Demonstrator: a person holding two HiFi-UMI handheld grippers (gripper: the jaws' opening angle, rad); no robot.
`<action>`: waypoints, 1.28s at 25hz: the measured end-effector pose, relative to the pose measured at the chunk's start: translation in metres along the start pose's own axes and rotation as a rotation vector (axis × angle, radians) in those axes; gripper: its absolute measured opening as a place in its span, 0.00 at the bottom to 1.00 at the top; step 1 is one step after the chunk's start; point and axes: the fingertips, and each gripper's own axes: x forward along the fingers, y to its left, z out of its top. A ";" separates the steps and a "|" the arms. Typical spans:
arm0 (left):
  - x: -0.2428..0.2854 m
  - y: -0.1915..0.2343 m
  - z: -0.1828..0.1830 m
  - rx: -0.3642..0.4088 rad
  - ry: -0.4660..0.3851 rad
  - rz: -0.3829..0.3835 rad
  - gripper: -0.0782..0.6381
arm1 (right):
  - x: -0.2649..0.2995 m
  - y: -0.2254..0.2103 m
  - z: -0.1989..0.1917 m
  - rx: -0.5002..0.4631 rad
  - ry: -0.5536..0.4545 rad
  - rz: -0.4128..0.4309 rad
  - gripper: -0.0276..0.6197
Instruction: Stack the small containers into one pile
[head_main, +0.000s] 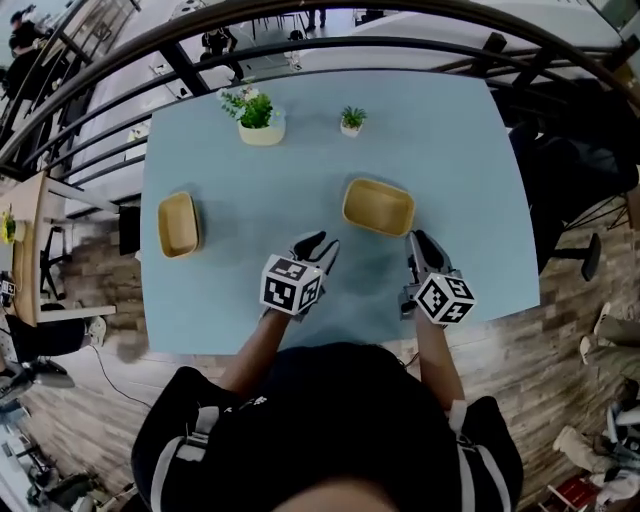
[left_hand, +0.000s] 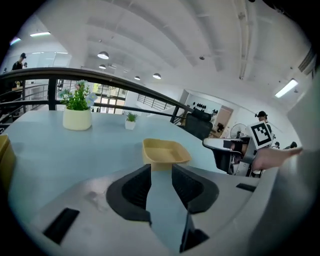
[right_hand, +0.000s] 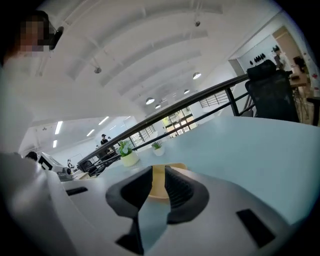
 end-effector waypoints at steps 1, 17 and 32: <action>0.009 -0.005 -0.003 -0.012 0.013 0.001 0.27 | 0.005 -0.010 -0.001 -0.007 0.022 -0.001 0.18; 0.081 -0.017 -0.013 -0.225 0.081 -0.008 0.35 | 0.062 -0.042 -0.034 0.043 0.235 0.110 0.27; 0.074 0.002 -0.015 -0.256 0.089 0.009 0.37 | 0.058 -0.036 -0.028 -0.015 0.233 0.162 0.30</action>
